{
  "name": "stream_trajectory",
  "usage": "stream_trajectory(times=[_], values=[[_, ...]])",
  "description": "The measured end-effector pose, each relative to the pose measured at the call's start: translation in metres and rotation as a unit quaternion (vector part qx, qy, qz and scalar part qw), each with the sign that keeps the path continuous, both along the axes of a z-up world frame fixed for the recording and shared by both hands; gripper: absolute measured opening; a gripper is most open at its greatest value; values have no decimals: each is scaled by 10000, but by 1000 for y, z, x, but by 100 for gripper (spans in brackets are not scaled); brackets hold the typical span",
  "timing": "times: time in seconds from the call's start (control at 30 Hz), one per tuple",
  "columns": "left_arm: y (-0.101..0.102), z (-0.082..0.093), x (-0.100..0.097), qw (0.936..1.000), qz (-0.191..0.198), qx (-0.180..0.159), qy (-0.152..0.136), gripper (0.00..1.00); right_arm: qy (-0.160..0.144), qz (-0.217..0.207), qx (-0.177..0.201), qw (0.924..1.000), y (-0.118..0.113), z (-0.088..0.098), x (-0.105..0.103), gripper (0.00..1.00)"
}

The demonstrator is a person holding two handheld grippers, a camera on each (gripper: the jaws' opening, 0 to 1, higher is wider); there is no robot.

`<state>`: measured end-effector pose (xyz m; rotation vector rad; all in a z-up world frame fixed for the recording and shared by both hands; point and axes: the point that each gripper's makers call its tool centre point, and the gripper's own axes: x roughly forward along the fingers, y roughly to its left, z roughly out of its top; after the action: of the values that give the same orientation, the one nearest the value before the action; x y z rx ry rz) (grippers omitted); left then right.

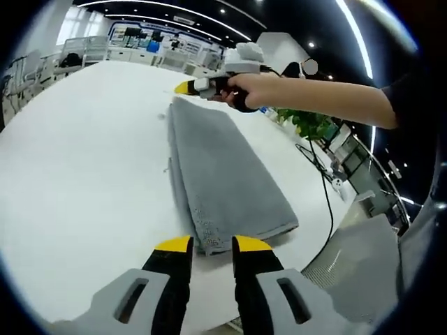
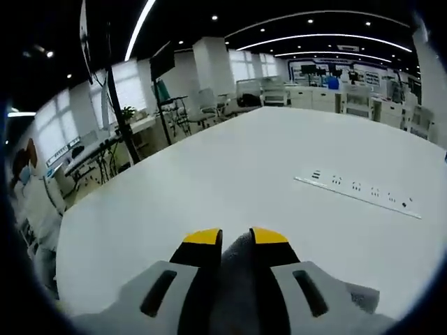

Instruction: Fold the towel on the table until its edges align and the towel forms a compact rectangular stack.

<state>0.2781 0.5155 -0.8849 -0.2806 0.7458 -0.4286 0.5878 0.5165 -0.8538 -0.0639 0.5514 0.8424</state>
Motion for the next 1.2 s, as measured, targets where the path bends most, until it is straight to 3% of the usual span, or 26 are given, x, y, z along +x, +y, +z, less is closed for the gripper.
stream_trajectory(times=[0.17,0.5,0.67,0.8,1.0,1.2], values=[[8,4,11,9996,90,227,-101,33,29,-79,39,10000,-13,2,2,18],[10,2,25,9994,86,324,-89,33,168,-389,43,9991,-59,-7,-8,20],[8,1,32,9993,119,339,-76,32,305,-577,-73,9978,-88,-18,-21,21],[6,0,41,9990,-67,424,-118,32,361,-697,-230,9967,-107,-24,-30,21],[8,-3,61,9981,-288,529,-157,31,394,-767,-289,9959,-126,-28,-48,21],[8,-4,84,9972,-412,580,-224,31,426,-841,-306,9951,-141,-30,-80,22]])
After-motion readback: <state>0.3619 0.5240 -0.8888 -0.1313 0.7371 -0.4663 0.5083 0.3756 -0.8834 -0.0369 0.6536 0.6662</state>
